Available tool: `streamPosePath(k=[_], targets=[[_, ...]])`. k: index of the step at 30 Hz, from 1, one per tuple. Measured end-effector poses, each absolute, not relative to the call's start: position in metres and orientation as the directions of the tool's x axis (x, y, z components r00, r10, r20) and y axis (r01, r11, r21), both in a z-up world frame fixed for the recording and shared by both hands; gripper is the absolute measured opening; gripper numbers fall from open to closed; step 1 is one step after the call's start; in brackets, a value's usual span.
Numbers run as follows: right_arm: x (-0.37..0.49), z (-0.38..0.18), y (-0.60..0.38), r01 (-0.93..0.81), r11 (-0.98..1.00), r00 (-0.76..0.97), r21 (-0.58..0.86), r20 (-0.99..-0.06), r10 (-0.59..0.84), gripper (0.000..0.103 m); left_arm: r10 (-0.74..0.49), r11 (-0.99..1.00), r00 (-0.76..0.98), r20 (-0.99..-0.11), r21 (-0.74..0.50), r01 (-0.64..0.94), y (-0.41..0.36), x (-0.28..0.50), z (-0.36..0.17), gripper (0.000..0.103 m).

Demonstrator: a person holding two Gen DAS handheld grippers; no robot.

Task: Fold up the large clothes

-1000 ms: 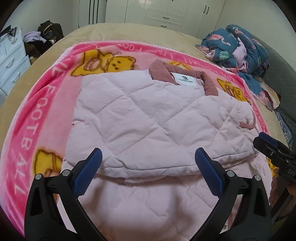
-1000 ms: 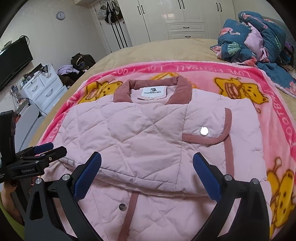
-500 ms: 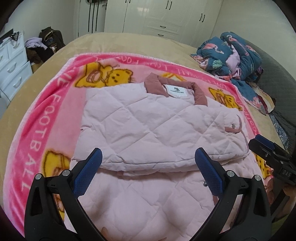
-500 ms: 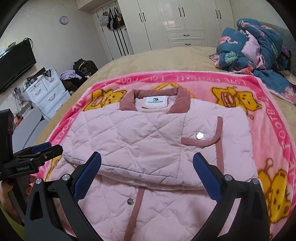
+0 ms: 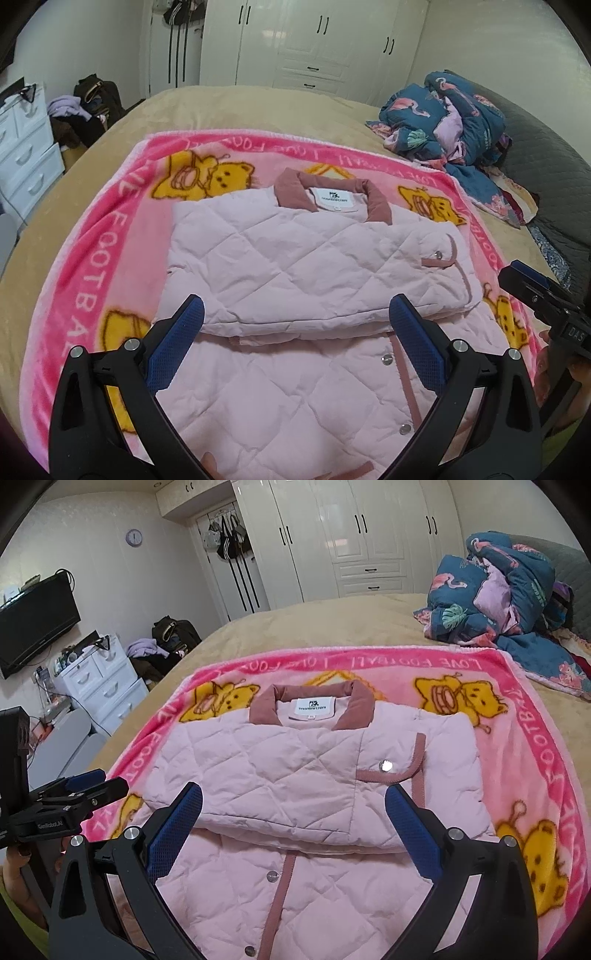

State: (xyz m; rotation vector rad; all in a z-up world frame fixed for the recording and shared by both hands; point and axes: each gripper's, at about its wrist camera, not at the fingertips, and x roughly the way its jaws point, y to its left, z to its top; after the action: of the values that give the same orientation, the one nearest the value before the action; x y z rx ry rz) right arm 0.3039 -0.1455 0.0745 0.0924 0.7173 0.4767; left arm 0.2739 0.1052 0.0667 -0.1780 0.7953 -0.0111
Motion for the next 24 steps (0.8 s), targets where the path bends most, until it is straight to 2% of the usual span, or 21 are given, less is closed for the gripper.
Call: streamPosePath(k=[24], targets=[[0.233,0.119,-0.184,-0.397,0.887,0.719,0.236,-0.521,0.461,0.099,-0.067,0.992,0.763,-0.643,-0.124,-0.017,0.082,0.213,0.106,0.094]])
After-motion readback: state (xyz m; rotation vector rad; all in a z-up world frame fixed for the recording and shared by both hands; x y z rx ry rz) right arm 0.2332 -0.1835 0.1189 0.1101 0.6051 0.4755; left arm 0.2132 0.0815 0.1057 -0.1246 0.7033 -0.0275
